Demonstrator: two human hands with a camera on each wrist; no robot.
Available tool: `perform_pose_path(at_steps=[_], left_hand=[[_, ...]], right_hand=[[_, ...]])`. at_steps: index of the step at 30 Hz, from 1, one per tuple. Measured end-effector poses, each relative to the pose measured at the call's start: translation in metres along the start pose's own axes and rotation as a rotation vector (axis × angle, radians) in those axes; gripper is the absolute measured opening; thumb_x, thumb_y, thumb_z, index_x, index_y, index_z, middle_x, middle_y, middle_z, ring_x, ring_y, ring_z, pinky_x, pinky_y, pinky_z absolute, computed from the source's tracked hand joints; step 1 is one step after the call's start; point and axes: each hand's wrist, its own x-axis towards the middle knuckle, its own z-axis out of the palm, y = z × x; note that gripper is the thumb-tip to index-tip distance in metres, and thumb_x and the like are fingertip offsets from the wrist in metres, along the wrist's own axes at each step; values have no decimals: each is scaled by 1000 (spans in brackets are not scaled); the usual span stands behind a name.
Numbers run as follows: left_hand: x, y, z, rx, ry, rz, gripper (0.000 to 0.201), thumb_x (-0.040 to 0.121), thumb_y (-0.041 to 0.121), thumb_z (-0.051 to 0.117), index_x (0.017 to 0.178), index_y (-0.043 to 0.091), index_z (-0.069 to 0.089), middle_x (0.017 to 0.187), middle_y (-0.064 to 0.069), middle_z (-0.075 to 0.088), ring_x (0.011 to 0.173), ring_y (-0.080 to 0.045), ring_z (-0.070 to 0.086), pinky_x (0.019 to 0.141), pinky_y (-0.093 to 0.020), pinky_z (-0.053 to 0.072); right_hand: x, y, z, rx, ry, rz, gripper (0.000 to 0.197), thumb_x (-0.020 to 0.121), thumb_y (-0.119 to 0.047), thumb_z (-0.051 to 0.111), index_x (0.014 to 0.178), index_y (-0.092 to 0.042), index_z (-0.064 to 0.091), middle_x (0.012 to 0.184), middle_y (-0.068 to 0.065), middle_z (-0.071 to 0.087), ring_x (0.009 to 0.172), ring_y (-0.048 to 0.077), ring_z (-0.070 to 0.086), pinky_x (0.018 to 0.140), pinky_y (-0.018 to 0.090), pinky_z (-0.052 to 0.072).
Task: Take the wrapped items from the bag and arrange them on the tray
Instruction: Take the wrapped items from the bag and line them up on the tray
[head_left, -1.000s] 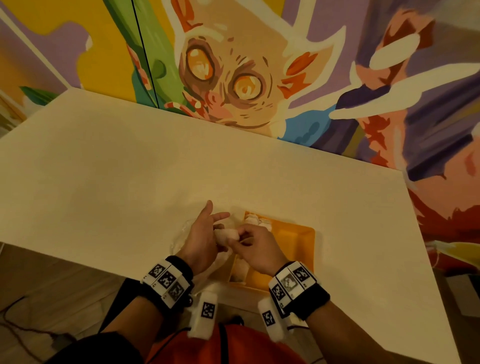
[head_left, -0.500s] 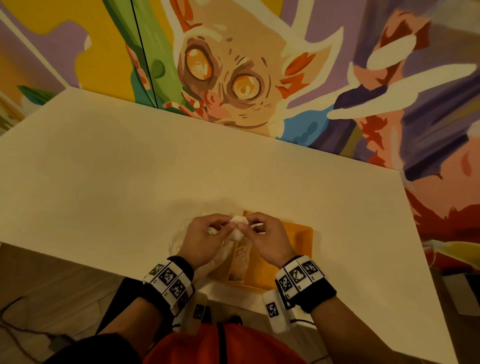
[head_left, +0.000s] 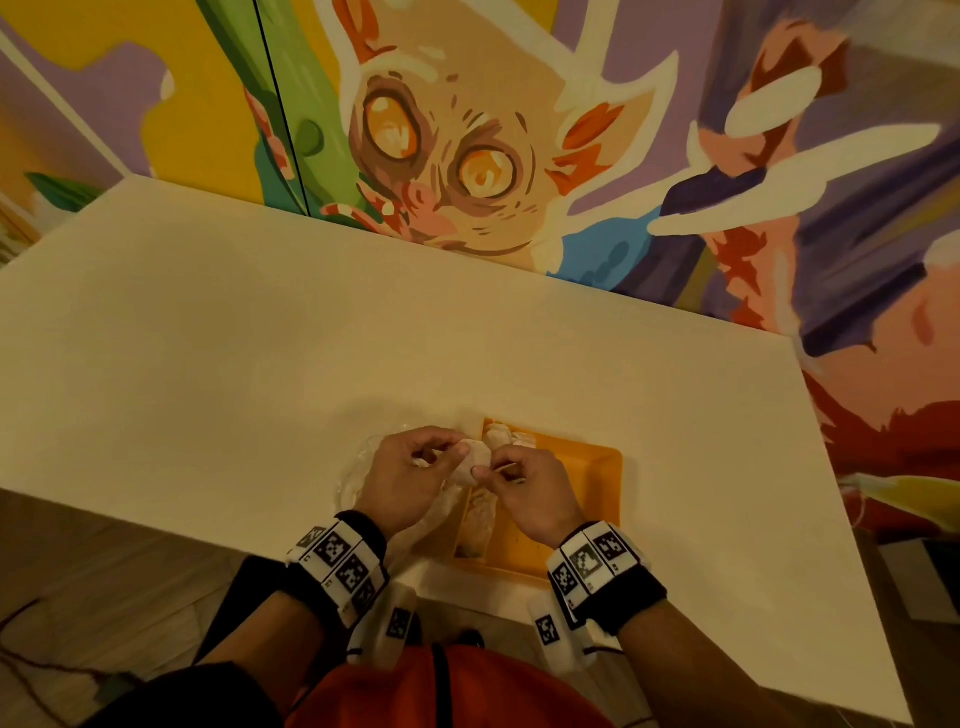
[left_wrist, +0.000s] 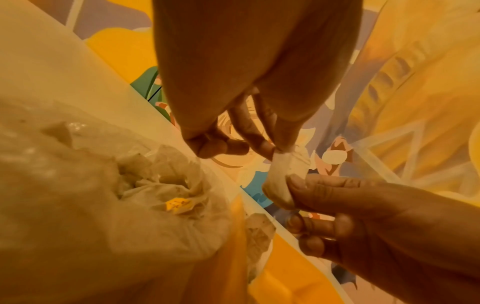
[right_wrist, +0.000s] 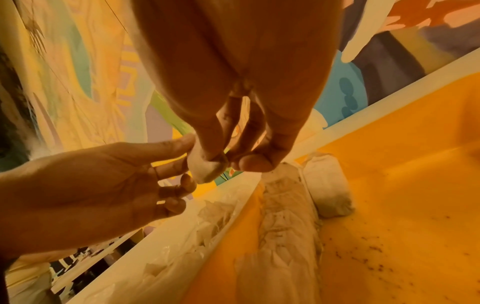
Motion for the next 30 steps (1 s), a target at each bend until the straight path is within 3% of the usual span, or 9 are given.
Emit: perform_pose_path(at_steps=[3, 8, 11, 14, 19, 22, 24, 27, 30], left_hand=[[1, -9, -4, 88, -17, -66, 12, 87, 13, 70, 85, 25, 72, 89, 9, 72, 83, -8, 66, 79, -28, 55], [-3, -17, -6, 286, -157, -157, 14, 85, 28, 70, 98, 32, 67, 94, 15, 69, 84, -3, 66, 80, -33, 58], [-7, -13, 1, 433, -243, -149, 24, 88, 26, 66, 112, 25, 64, 103, 11, 68, 86, -2, 63, 73, -13, 52], [-11, -14, 10, 520, -271, -157, 32, 90, 21, 63, 122, 18, 60, 110, 5, 65, 89, -4, 59, 64, -6, 42], [-12, -21, 17, 606, -332, -169, 36, 91, 24, 61, 127, 20, 56, 115, -1, 62, 102, -13, 58, 87, -25, 52], [-12, -24, 21, 640, -348, -145, 37, 93, 23, 60, 129, 18, 54, 113, -3, 63, 104, -16, 57, 91, -27, 50], [-12, -25, 22, 630, -343, -165, 38, 94, 21, 59, 131, 18, 53, 114, -4, 63, 100, -13, 59, 90, -24, 50], [-13, -25, 24, 615, -338, -177, 38, 94, 18, 58, 132, 17, 53, 114, -6, 65, 101, -15, 61, 92, -29, 52], [-15, -21, 25, 614, -344, -188, 39, 96, 18, 55, 135, 17, 51, 121, -10, 61, 108, -19, 60, 96, -35, 50]], right_hand=[[2, 10, -3, -11, 39, 72, 6, 85, -26, 73, 81, -22, 71, 80, -11, 68, 76, 7, 66, 65, 9, 45], [5, 32, -14, 15, 126, 214, 14, 86, -26, 72, 75, -30, 65, 79, -9, 68, 74, 14, 66, 70, 36, 58], [6, 45, -19, 27, 182, 297, 13, 89, -21, 69, 77, -25, 63, 78, -3, 67, 68, 19, 65, 68, 42, 58], [7, 53, -24, 6, 175, 386, 5, 91, -18, 66, 90, -13, 63, 81, 5, 67, 64, 18, 63, 65, 38, 57], [15, 60, -26, -143, 62, 540, 9, 90, -20, 65, 86, -12, 66, 81, 11, 71, 67, 23, 68, 51, 25, 51], [23, 64, -21, -199, 7, 575, 12, 86, -24, 66, 76, -18, 66, 79, 9, 72, 72, 23, 71, 61, 32, 60], [30, 65, -18, -243, -11, 592, 9, 84, -23, 67, 78, -17, 69, 79, 8, 72, 71, 22, 70, 65, 34, 61], [36, 62, -15, -314, -44, 613, 13, 82, -20, 69, 88, -10, 73, 85, 9, 73, 65, 17, 62, 47, 19, 45], [41, 59, -11, -288, -24, 650, 15, 82, -20, 70, 86, -6, 72, 75, 6, 67, 58, 16, 53, 44, 19, 35]])
